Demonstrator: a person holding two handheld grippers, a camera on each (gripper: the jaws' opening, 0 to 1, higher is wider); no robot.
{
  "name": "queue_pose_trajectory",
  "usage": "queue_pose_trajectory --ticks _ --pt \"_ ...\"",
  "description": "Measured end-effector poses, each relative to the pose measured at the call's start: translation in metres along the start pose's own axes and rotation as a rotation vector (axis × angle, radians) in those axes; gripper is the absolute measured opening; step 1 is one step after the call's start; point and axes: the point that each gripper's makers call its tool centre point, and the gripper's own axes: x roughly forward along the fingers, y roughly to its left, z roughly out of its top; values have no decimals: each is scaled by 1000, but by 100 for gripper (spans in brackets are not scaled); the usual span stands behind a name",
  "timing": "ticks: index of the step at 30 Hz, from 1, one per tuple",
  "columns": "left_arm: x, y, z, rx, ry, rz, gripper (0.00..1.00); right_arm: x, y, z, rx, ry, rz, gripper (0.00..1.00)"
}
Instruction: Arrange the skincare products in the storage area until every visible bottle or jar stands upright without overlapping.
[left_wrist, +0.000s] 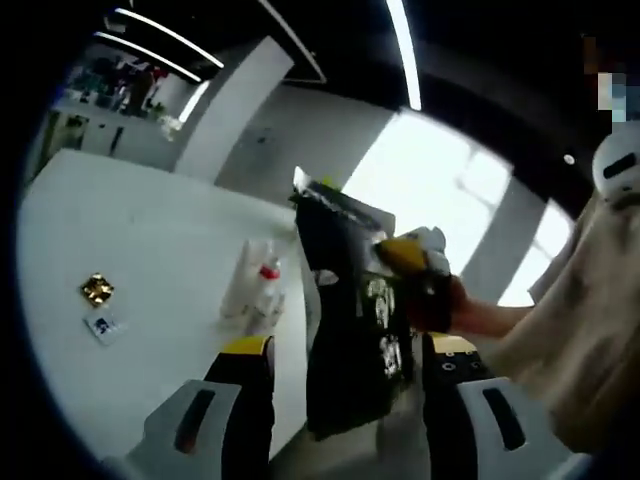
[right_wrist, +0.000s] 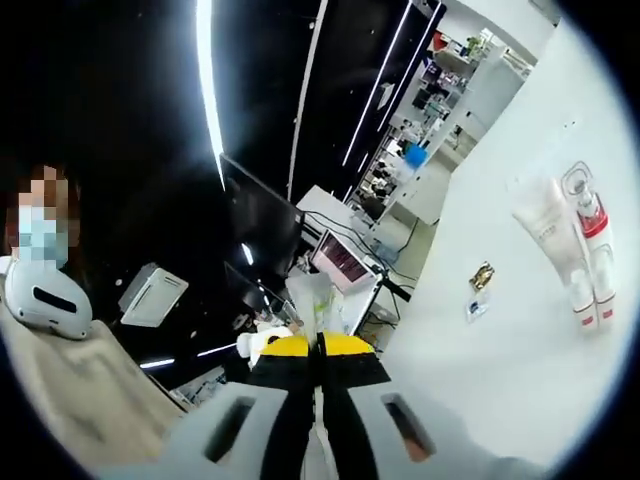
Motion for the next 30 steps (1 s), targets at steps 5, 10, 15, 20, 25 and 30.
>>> queue_pose_trajectory --ticks 5,10,15,20,25,30 --pt "-2 -12 12 -40 -64 -64 23 0 3 -1 22 29 21 1" --pt "-6 -14 12 -79 -60 -66 15 -3 -2 4 31 30 4 1" --pt "-10 -26 22 -166 -124 -121 0 -7 -8 6 44 15 -16 1" --pt "-7 -31 24 -220 -167 -138 0 -8 -9 10 13 -16 -28 1" --pt "-7 -26 31 -293 -256 -144 0 -10 -7 15 -27 -99 -14 3" --pt "-8 -20 35 -340 -314 -151 0 -11 -13 5 -11 -113 -31 10"
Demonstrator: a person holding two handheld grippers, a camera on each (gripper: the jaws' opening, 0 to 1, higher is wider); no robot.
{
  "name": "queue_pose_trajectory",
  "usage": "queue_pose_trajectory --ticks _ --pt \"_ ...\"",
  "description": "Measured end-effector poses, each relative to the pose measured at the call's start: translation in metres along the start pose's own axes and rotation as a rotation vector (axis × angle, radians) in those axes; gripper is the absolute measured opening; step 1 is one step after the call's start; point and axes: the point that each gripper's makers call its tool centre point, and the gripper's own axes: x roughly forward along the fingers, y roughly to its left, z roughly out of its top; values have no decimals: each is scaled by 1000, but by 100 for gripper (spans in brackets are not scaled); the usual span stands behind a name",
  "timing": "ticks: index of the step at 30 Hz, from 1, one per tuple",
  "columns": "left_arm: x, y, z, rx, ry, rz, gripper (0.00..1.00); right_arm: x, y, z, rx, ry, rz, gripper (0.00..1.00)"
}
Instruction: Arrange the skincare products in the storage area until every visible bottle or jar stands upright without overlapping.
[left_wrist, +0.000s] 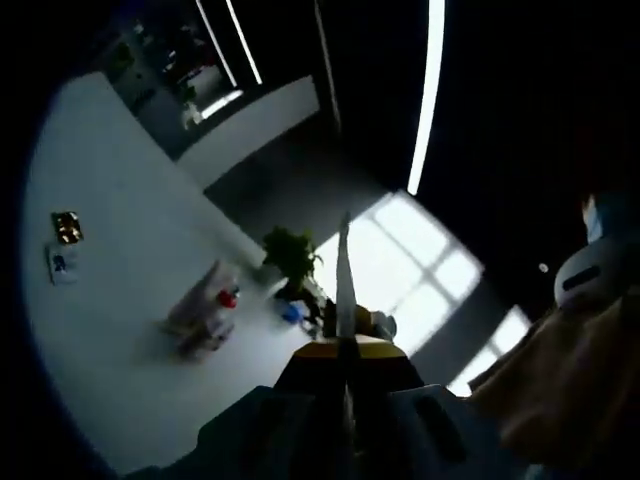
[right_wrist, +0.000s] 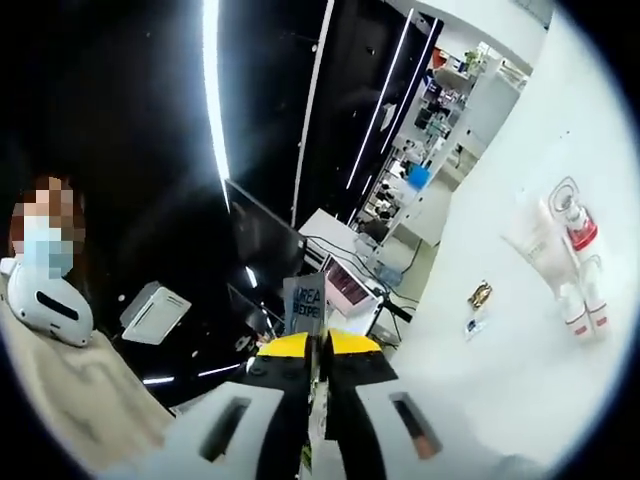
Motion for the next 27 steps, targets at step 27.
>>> queue_pose_trajectory --ticks 27 --pt "13 15 17 -73 -143 53 0 -3 14 -27 172 -56 66 2"
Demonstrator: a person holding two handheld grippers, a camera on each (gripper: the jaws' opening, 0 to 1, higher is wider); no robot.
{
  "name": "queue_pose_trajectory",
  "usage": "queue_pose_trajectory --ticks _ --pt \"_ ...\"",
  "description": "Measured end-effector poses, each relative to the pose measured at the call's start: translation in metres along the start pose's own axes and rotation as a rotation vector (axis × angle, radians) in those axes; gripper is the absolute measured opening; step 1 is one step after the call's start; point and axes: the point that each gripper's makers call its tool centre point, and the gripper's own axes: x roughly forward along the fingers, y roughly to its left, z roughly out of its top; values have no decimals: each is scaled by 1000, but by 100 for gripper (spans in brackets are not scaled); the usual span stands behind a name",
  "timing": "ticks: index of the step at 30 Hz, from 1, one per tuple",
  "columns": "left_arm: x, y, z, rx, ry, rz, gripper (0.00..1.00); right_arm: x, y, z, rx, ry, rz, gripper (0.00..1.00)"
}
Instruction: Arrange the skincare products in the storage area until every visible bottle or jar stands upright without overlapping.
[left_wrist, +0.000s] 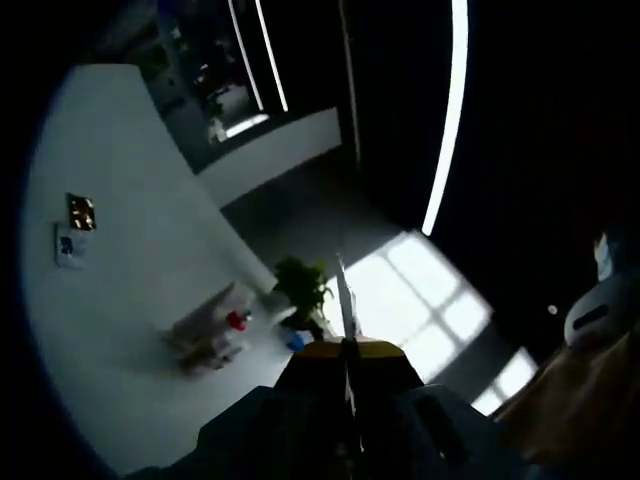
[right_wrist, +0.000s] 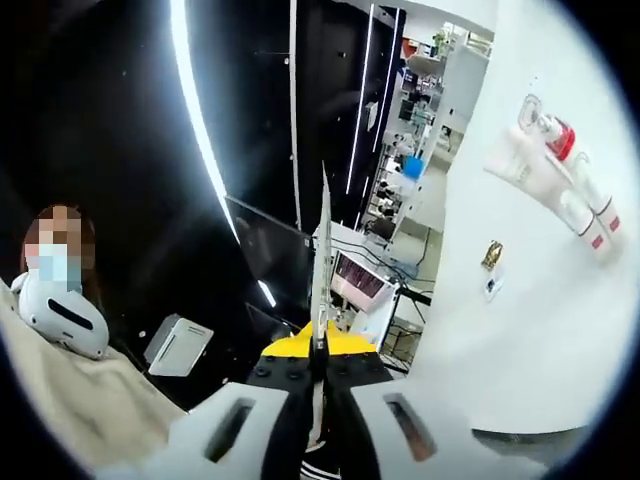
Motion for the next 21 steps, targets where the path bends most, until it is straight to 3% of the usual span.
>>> queue_pose_trajectory --ticks 6,10,21 --pt "0 -2 -3 -31 18 -10 1 3 10 1 58 -2 51 1" --pt "-2 0 -14 -29 60 5 5 3 11 1 81 3 59 1" --pt "-14 9 -39 -59 155 57 9 -1 -11 1 79 37 -39 1"
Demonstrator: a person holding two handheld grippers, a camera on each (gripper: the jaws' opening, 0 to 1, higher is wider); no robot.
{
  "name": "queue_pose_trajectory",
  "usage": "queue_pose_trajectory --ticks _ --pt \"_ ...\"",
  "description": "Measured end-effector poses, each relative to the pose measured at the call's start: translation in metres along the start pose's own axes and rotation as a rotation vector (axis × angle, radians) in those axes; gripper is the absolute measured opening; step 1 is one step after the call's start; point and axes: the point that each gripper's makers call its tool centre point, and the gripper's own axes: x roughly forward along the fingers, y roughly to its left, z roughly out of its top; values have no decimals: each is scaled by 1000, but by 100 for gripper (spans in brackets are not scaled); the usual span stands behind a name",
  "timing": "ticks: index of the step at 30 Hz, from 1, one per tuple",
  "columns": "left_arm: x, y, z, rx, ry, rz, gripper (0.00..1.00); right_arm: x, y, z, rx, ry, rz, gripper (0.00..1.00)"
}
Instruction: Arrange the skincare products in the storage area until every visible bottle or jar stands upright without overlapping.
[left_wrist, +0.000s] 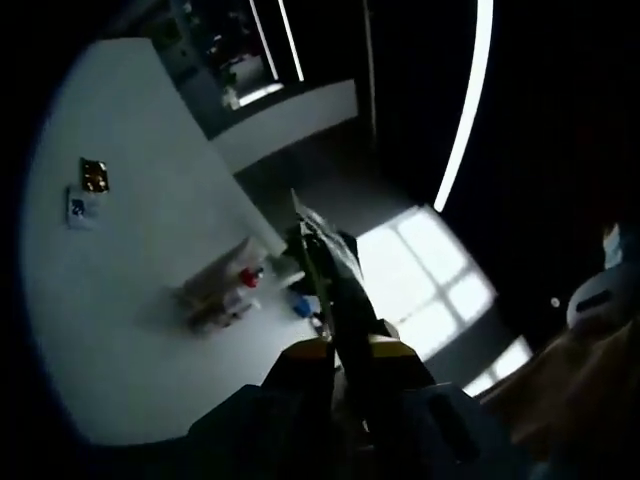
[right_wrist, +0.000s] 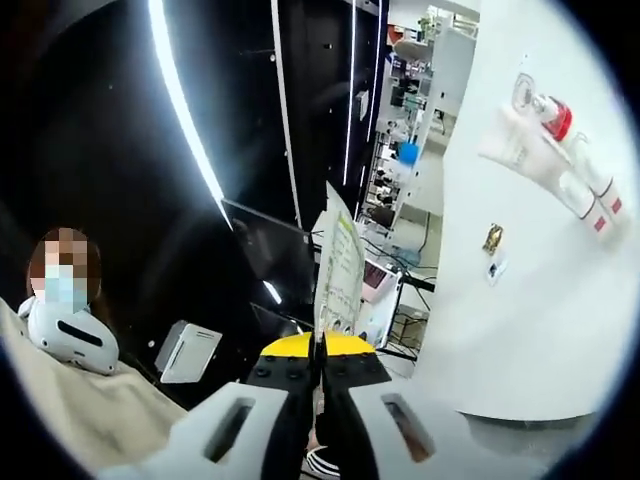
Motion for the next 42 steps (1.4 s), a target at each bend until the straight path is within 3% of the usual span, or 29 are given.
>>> queue_pose_trajectory --ticks 6,15,17,22,26,36,42 --pt "-5 0 4 -41 -29 -16 0 -4 -12 -4 -18 10 -62 1" --pt "-4 0 3 -57 -39 -32 0 -6 -23 -5 -43 21 -117 1" --pt "-4 0 3 -66 -47 -36 0 -5 -23 -4 -84 25 -118 1" --pt "-5 0 5 -78 -61 -40 0 -5 -25 -3 -294 29 -137 6" --pt "-6 2 3 -81 -57 -26 0 -6 -28 -6 -324 44 -154 10" --pt "-6 8 -2 -98 -58 -4 0 -10 -36 -10 -405 80 -189 37" --pt "-5 18 -6 -118 -63 42 0 -13 -41 -17 -423 109 -212 51"
